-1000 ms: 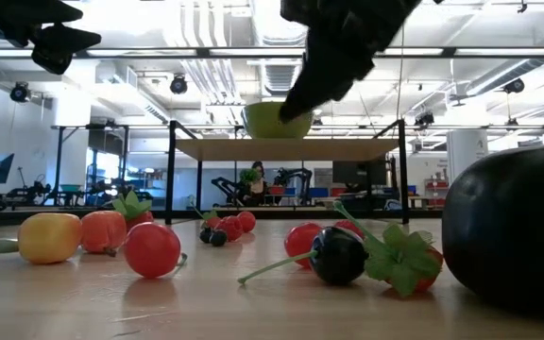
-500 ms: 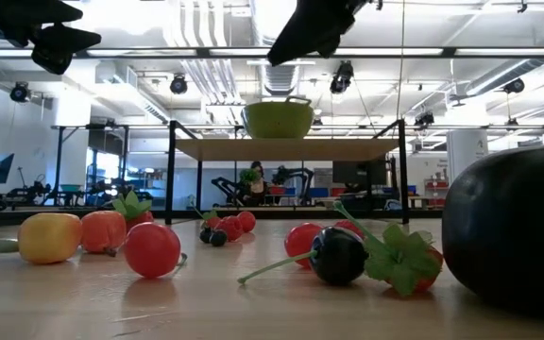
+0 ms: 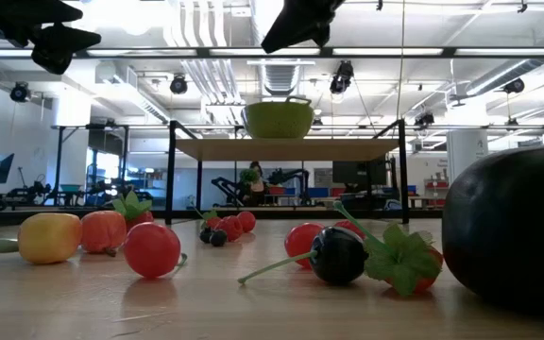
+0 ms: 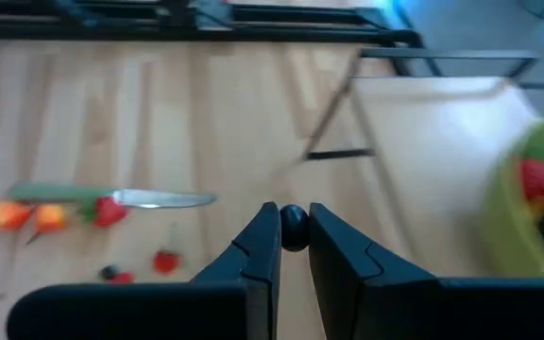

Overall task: Pick & Place Fruit
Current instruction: Put the blueberry into the green colander on the shelf

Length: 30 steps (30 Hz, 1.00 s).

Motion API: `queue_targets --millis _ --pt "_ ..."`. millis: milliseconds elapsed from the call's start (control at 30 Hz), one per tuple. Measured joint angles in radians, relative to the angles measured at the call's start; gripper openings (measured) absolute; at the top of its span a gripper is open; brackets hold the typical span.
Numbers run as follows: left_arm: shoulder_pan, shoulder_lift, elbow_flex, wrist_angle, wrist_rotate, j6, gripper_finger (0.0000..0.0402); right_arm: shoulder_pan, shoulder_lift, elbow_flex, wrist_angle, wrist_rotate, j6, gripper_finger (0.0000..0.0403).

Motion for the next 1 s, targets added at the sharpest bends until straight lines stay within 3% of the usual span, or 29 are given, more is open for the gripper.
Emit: queue_targets --millis 567,1000 --pt "0.000 0.000 0.000 0.000 0.000 0.000 0.0241 -0.290 0.008 0.015 -0.021 0.003 0.131 0.0038" --pt "0.000 0.000 0.000 0.000 0.000 0.000 0.0241 -0.326 0.008 -0.003 0.005 -0.001 0.162 0.0060"
